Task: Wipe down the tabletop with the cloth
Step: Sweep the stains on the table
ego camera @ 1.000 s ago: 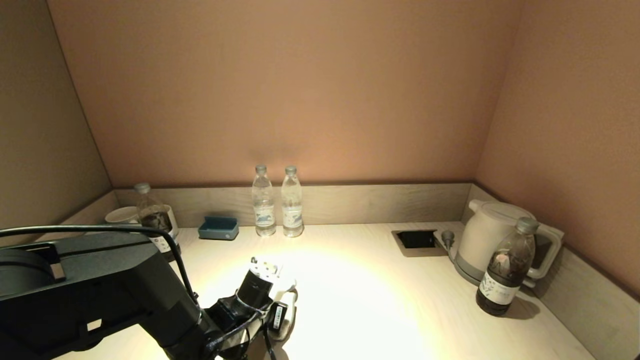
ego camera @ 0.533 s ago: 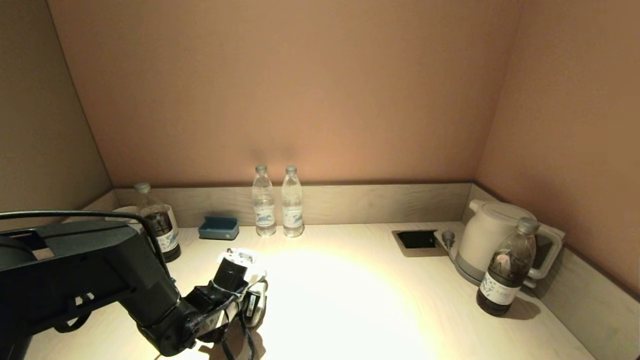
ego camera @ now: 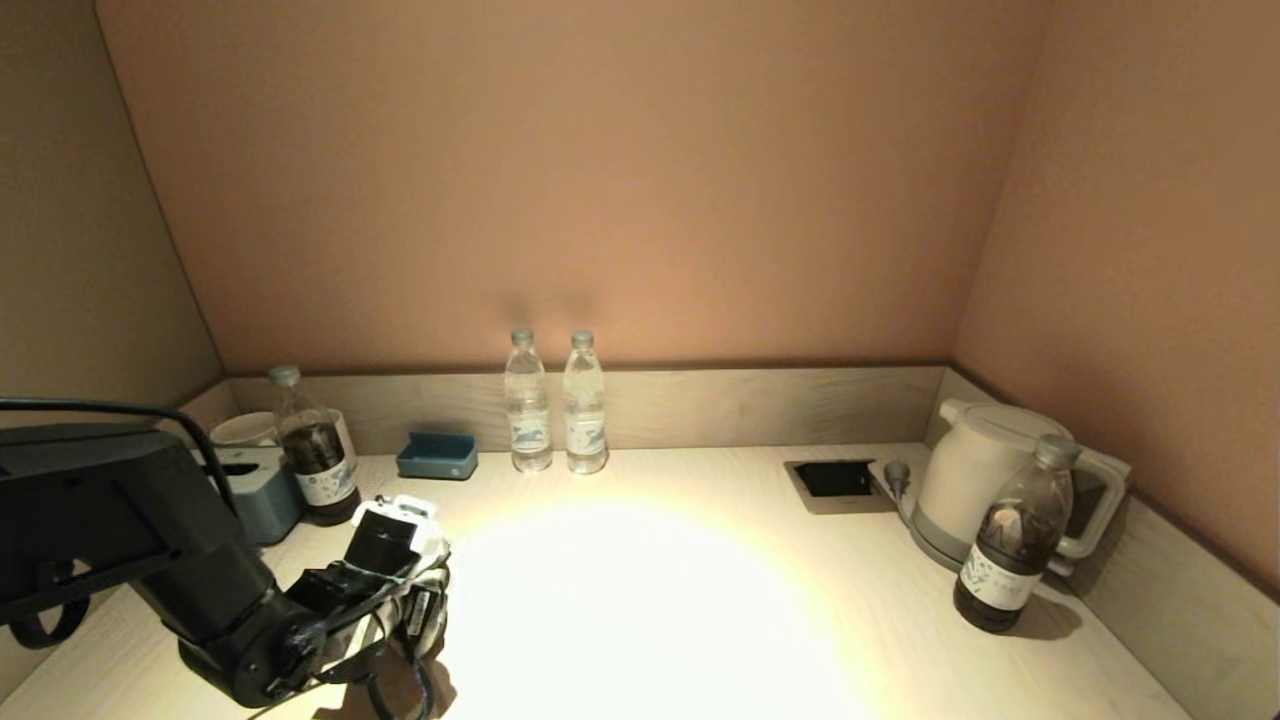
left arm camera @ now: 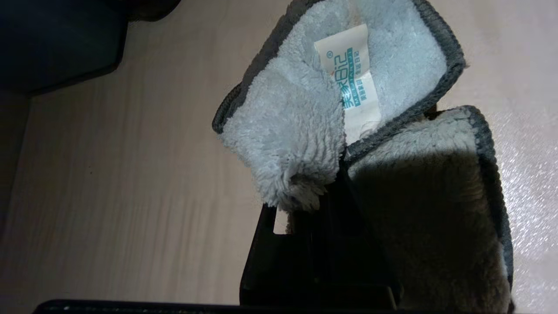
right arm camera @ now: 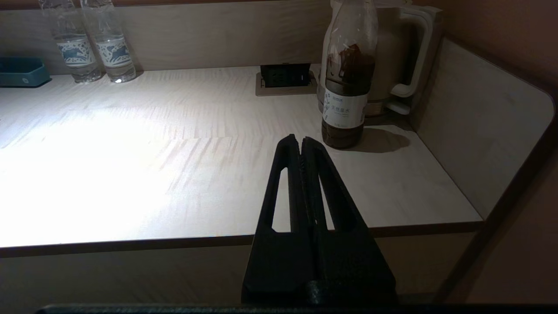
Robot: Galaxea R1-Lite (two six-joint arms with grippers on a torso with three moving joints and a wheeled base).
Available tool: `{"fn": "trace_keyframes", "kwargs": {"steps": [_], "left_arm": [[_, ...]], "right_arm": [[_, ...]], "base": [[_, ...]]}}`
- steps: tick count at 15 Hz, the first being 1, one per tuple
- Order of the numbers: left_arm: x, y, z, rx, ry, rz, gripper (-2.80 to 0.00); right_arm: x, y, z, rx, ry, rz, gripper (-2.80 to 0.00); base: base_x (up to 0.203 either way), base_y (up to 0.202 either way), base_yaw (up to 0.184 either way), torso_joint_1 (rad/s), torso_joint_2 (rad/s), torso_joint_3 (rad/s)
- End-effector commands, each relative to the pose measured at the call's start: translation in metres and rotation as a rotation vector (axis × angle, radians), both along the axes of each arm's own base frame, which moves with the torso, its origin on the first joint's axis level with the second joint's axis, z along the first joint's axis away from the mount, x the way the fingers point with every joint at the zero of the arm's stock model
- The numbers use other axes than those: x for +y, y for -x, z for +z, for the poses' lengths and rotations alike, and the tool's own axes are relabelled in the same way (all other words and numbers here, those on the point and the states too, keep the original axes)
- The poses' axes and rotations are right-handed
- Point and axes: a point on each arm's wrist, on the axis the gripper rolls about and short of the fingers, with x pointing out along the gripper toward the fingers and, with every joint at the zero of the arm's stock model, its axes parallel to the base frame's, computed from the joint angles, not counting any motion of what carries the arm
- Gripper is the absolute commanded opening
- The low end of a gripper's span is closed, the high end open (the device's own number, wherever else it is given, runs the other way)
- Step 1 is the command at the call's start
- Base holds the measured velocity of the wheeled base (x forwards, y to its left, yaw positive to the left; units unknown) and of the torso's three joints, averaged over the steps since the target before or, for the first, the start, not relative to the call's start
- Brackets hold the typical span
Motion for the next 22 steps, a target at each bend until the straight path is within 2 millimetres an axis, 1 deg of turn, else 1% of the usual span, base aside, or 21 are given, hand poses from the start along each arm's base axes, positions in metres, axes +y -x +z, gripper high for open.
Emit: {"fn": "trace_keyframes", "kwargs": {"steps": [1,4,5,7,12,15,16,17,20,21,22], "left_arm": [[0.007,0.017,0.012,-0.003,-0.004,0.003,-2.80],[0.014,0.040,0.013,0.031,-0.019,-0.007,-2.80],[0.012,0.043,0.014,0.031,-0.016,-0.016,-2.80],[0.000,0.058,0.018,0.020,-0.005,-0.076,-2.80],[-0.052,0.077,0.023,-0.049,0.036,-0.272,-2.80],[-0.087,0.079,0.025,-0.087,0.068,-0.362,-2.80],[-0.091,0.079,0.024,-0.091,0.071,-0.372,-2.80],[-0.101,0.081,0.027,-0.105,0.084,-0.399,-2.80],[-0.140,0.089,0.036,-0.156,0.132,-0.493,-2.80],[-0.145,0.090,0.036,-0.160,0.137,-0.507,-2.80],[-0.157,0.091,0.042,-0.185,0.161,-0.529,-2.80]], "right_arm": [[0.000,0.000,0.000,0.001,0.000,0.000,-2.80],[0.000,0.000,0.000,0.001,0.000,-0.001,-2.80],[0.000,0.000,0.000,0.001,0.000,0.001,-2.80],[0.000,0.000,0.000,0.001,0.000,0.001,-2.80],[0.000,0.000,0.000,0.001,0.000,0.001,-2.80],[0.000,0.000,0.000,0.001,0.000,0.001,-2.80],[0.000,0.000,0.000,0.001,0.000,0.001,-2.80],[0.000,0.000,0.000,0.001,0.000,0.000,-2.80],[0.000,0.000,0.000,-0.001,0.000,0.001,-2.80],[0.000,0.000,0.000,0.001,0.000,-0.001,-2.80],[0.000,0.000,0.000,0.001,0.000,0.000,-2.80]], "base": [[0.000,0.000,0.000,0.000,0.00,0.000],[0.000,0.000,0.000,0.000,0.00,0.000],[0.000,0.000,0.000,0.000,0.00,0.000],[0.000,0.000,0.000,0.000,0.00,0.000],[0.000,0.000,0.000,0.000,0.00,0.000],[0.000,0.000,0.000,0.000,0.00,0.000],[0.000,0.000,0.000,0.000,0.00,0.000],[0.000,0.000,0.000,0.000,0.00,0.000],[0.000,0.000,0.000,0.000,0.00,0.000],[0.000,0.000,0.000,0.000,0.00,0.000],[0.000,0.000,0.000,0.000,0.00,0.000]]}}
